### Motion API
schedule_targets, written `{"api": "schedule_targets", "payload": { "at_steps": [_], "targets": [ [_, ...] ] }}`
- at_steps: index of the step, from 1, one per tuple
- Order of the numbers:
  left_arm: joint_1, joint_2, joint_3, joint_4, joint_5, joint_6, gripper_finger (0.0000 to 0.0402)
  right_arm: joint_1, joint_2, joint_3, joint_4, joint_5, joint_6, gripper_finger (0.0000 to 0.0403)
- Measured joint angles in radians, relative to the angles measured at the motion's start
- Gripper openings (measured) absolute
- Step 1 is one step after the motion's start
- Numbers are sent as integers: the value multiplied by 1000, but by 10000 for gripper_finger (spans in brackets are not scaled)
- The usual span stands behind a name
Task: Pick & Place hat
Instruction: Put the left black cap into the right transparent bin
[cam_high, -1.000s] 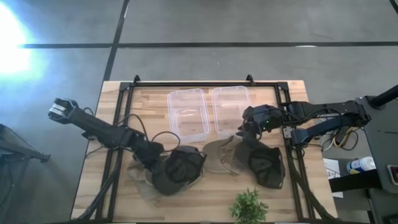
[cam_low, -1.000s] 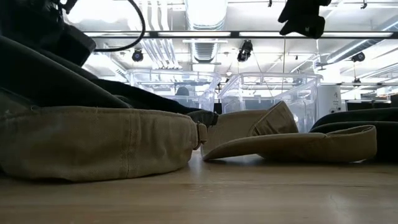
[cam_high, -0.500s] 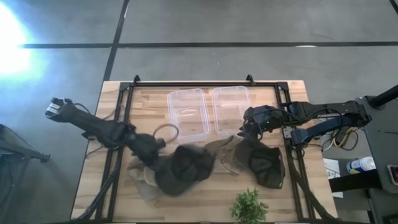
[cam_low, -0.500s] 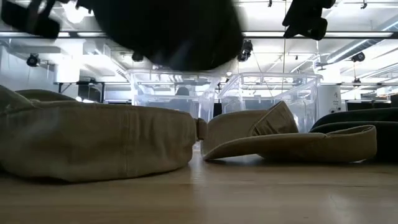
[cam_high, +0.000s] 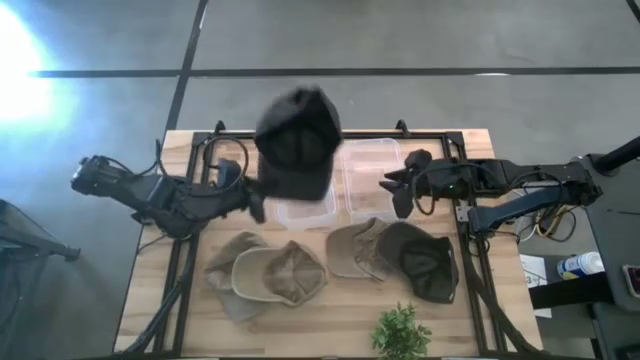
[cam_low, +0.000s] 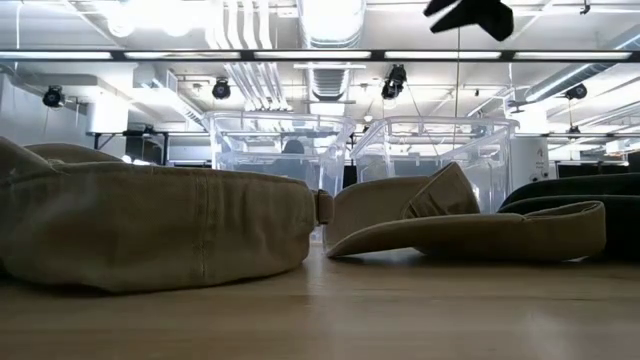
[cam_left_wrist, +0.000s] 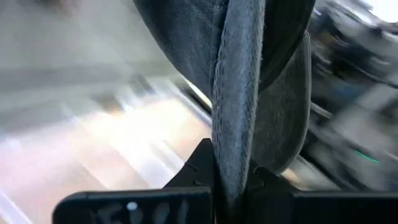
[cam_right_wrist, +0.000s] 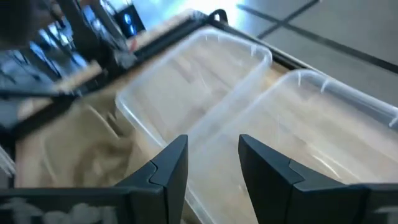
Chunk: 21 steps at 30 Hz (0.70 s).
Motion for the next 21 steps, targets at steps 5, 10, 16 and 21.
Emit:
{"api": "schedule_targets", "payload": {
  "at_steps": [5,10,16,21],
  "targets": [
    [84,67,-1,100,-40,123,8,-22,-2,5,62,-1,15,139],
    [153,160,-3,224,-7,193,8,-26,20,3,221,-2,31,139],
    [240,239,-1,359,69,203,12,-27,54,0,235,5,28,154],
    [276,274,-1,411,180,201,14,-28,62,5,239,26,29,191]
  ]
}}
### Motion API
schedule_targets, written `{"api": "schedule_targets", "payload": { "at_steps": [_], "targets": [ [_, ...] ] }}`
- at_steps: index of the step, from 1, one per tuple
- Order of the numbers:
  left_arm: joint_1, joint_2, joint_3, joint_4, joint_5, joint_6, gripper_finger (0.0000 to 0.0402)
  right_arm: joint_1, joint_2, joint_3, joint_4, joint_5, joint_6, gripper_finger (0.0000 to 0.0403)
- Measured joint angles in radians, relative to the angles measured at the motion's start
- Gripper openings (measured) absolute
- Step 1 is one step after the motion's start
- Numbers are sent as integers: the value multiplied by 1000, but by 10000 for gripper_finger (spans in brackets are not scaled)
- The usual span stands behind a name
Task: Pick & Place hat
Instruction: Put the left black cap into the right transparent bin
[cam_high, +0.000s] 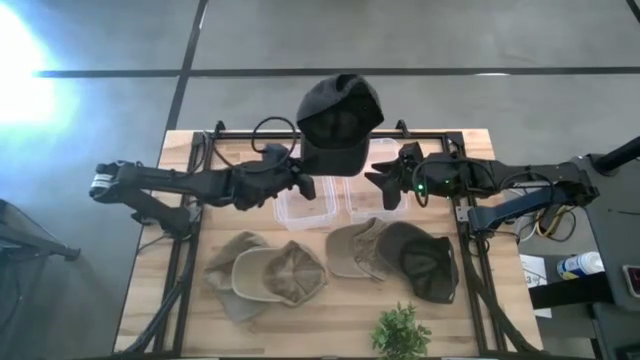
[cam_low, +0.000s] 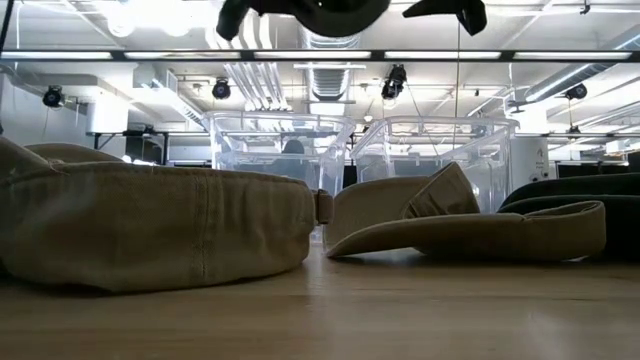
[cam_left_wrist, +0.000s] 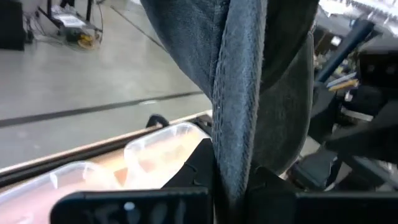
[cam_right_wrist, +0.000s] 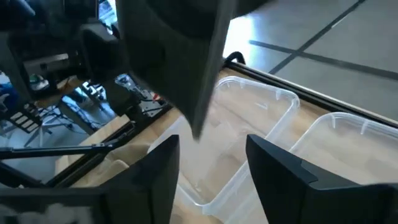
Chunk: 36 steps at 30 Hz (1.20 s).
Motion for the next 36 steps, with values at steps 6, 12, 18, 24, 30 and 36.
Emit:
{"api": "schedule_targets", "payload": {
  "at_steps": [6,12,18,24,30,36],
  "targets": [
    [32,30,0,84,88,-4,14,-7,0,0,28,30,9,227],
    [71,58,0,119,179,-4,11,-31,12,-2,28,11,60,236],
    [89,73,0,128,211,-1,11,-51,25,-7,29,-23,72,206],
    [91,83,0,154,247,26,12,-66,26,-10,29,-23,72,125],
    [91,89,0,154,249,42,32,-67,27,-10,23,-18,69,29],
    [91,85,0,137,248,82,117,-76,26,-11,-14,-22,68,15]
  ]
}}
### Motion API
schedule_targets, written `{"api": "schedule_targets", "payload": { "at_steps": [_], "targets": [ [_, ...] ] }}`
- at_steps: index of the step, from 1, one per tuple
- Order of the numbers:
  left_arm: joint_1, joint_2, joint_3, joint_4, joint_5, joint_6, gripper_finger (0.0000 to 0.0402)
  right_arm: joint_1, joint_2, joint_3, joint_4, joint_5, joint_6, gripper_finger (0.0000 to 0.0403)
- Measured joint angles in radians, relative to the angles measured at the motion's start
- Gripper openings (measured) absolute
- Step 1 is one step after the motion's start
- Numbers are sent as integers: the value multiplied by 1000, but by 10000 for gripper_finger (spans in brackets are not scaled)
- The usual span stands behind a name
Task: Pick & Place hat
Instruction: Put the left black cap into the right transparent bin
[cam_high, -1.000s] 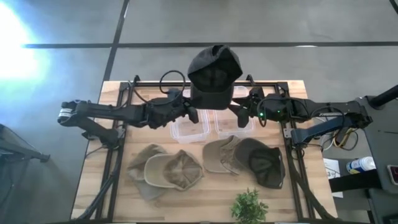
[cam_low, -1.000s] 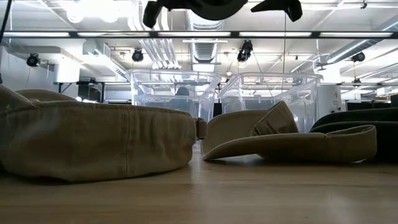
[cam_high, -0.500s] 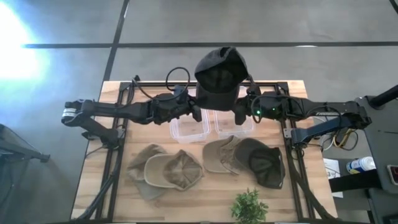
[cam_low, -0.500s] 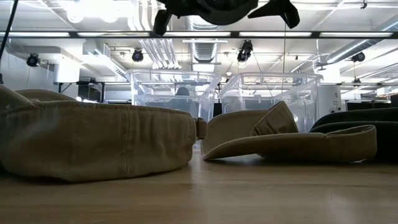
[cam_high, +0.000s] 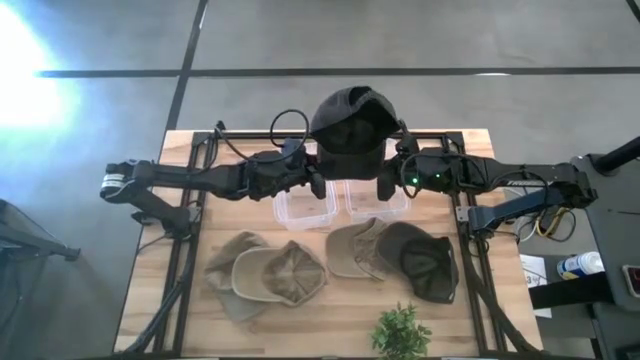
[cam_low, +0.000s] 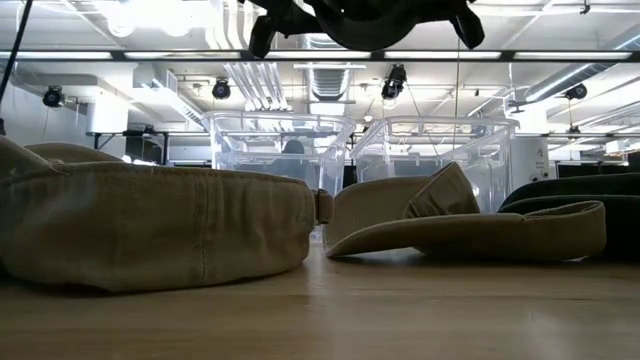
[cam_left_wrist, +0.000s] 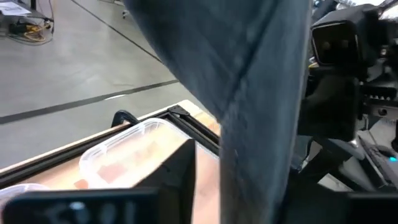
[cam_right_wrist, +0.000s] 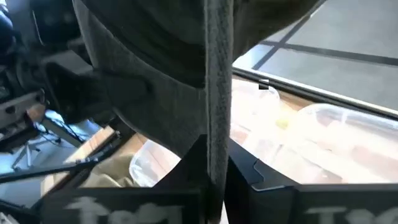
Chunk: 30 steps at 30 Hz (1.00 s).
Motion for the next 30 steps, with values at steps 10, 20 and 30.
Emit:
{"api": "schedule_targets", "payload": {
  "at_steps": [10,20,30],
  "targets": [
    [-11,-111,1,-570,-3,-62,191,-66,8,160,-585,52,129,14],
    [-11,-137,0,-839,-6,-190,192,-159,122,364,-960,-263,196,13],
    [-22,-136,0,-842,-55,-195,192,-154,275,392,-955,51,259,13]
  ]
}}
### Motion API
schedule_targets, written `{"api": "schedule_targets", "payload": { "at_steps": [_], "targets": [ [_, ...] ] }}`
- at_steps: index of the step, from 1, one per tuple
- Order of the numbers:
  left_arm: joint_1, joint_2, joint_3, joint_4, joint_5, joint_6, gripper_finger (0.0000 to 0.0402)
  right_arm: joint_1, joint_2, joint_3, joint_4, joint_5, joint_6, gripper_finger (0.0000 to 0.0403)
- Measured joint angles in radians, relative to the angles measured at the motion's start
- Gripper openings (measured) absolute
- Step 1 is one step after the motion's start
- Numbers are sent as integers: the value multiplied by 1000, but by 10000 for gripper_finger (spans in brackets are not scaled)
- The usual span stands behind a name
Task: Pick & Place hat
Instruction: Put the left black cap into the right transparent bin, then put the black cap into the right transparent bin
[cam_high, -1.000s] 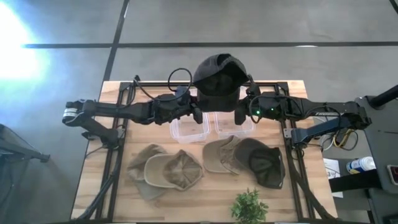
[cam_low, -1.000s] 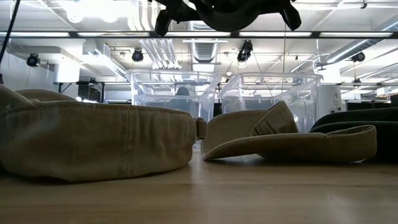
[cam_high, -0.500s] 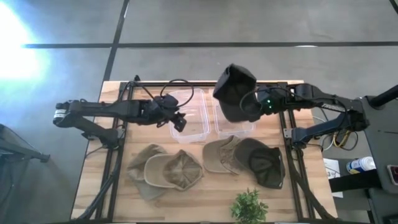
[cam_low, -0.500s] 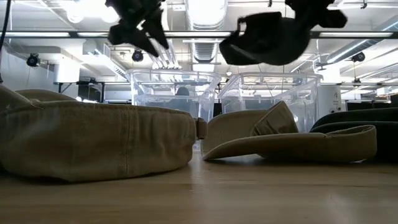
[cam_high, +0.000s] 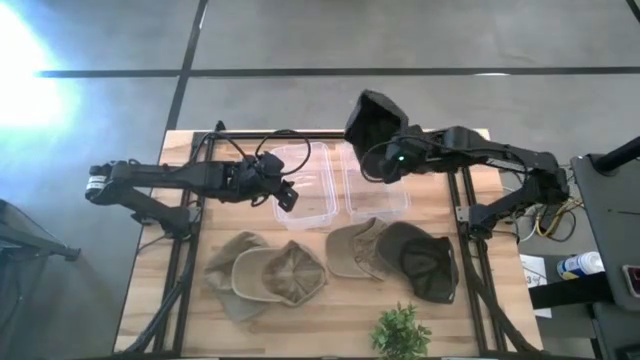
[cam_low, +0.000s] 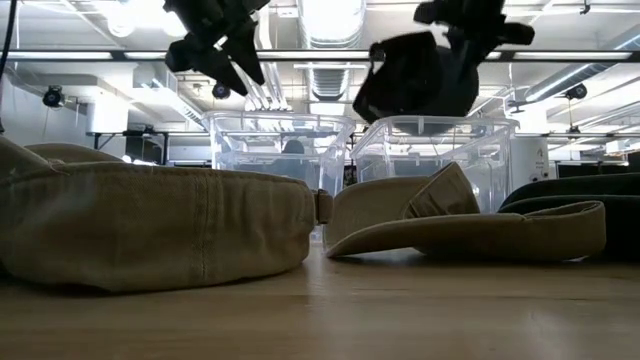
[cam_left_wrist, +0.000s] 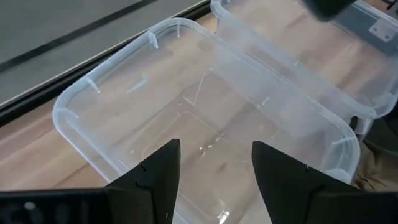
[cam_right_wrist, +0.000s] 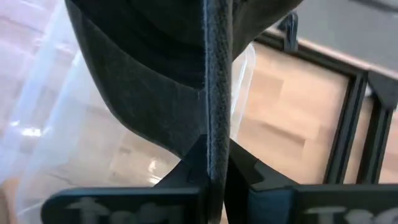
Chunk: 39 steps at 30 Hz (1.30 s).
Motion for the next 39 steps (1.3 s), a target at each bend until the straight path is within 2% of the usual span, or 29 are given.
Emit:
{"api": "schedule_targets", "payload": {
  "at_steps": [3,7,11,17,23,28,34,37,39],
  "targets": [
    [-17,0,0,-1,-20,-13,192,11,41,-30,-3,-24,77,13],
    [-47,0,0,-25,-96,-49,192,46,91,-56,-3,-44,193,14],
    [-62,0,-1,-57,-153,-76,192,79,151,-75,0,-59,257,27],
    [-63,0,-1,-61,-160,-66,192,83,250,-99,1,-207,229,59],
    [-64,0,-1,-61,-159,-50,192,88,284,-100,4,-258,171,94],
    [-70,0,-1,-70,-144,-49,192,106,228,-100,4,-245,168,122],
    [-92,0,-2,-108,-138,-49,192,141,95,-100,5,-171,160,142],
    [-106,0,-2,-110,-119,-48,192,168,12,-99,5,-169,85,145],
    [-116,0,-2,-110,-104,-41,192,187,-38,-100,4,-210,1,145]
  ]
}}
